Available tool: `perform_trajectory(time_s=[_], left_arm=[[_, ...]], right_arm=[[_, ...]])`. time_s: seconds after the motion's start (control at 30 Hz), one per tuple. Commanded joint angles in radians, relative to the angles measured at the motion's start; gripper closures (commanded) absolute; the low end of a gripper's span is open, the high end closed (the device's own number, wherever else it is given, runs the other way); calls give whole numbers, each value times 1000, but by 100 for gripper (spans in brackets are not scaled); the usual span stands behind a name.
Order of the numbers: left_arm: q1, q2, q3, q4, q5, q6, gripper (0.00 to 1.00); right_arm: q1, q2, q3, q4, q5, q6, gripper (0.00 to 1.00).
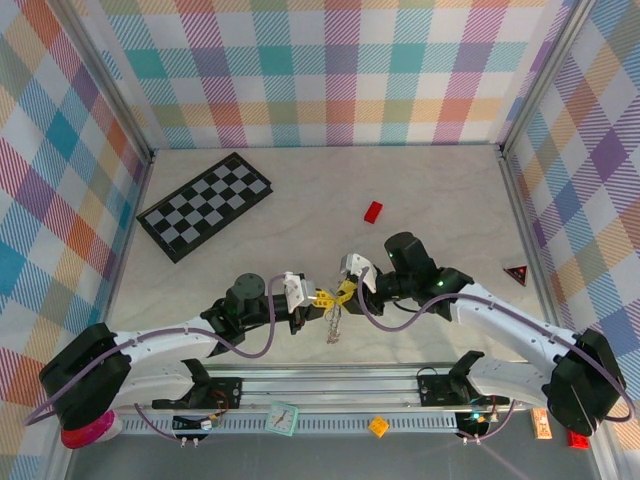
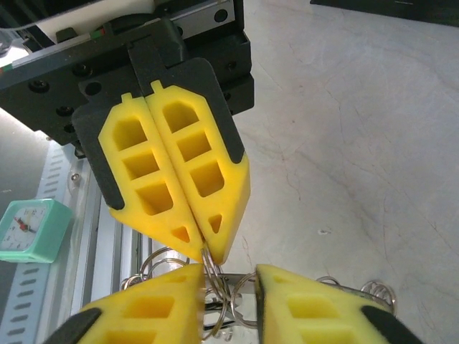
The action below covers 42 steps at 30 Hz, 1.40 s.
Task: Put the keys on the keyring
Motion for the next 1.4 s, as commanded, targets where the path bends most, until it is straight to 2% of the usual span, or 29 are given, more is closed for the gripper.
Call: perform_trajectory(time_s=[0.0,0.2,0.27,0.33,0.4,0.47,0.6,0.77,0.93,1.27,1.37], left_arm=[[-4,3,-12,117,31,-17,100],[-5,21,-24,175,25,-30,100],[-5,19,-20,166,11,-31,100],[-5,7,-13,125,-22,-25,91],[-4,-23,9,28,-55,1,75],[-5,-55,47,-110,-60,50,70],[-5,-91,126,-358,-62,142,68],[-5,-86,184,-470,-41,175,68],[-5,-73,207,-480,-28,178,71],[-3,-62,221,-463,1,173,89],[-3,-58,218,-449,10,166,98]], right_arm=[[1,12,-15,41,-51,-1,82],[1,22,-8,39,-73,-20,98],[1,17,-1,25,-71,-39,100],[1,13,18,-13,-59,-70,100],[1,11,56,-88,-27,-116,100],[2,20,99,-169,7,-165,100],[17,60,205,-338,75,-265,100],[52,100,297,-438,127,-331,100],[90,130,360,-484,137,-364,100],[143,180,411,-524,169,-393,100],[144,165,390,-490,152,-371,100]])
